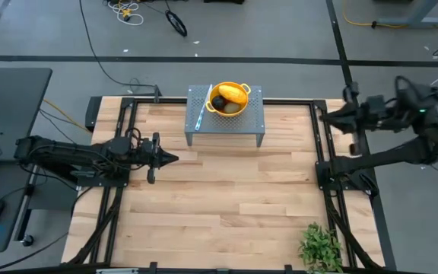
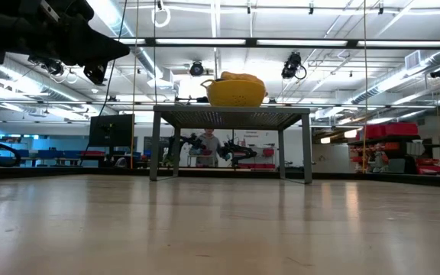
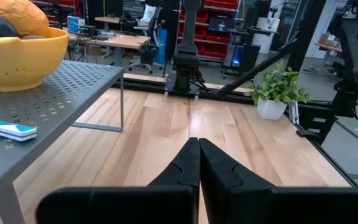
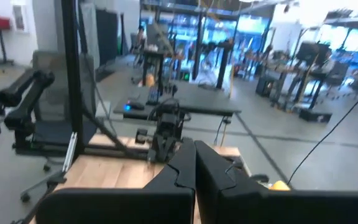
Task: Pick & Place Fruit
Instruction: Return to Home Position
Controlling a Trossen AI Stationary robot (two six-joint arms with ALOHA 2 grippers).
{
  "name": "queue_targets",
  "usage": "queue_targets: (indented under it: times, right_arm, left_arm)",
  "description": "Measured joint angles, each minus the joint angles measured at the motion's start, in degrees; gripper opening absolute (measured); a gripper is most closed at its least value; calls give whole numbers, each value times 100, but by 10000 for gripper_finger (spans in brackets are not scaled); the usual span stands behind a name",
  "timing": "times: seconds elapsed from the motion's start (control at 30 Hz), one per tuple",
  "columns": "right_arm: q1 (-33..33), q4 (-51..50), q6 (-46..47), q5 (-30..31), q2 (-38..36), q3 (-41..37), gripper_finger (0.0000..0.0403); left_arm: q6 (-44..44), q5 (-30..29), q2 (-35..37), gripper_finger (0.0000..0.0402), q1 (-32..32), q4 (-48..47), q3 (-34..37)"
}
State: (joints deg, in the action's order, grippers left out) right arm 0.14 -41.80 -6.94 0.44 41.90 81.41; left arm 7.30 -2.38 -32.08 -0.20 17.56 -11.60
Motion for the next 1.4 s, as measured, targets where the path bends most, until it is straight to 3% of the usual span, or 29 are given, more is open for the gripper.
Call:
queue_targets:
  times: [1.4]
  right_arm:
    - [0, -176, 2, 93, -2196, 0, 1]
  left_arm:
    - [3, -215, 0, 3, 1, -2, -2]
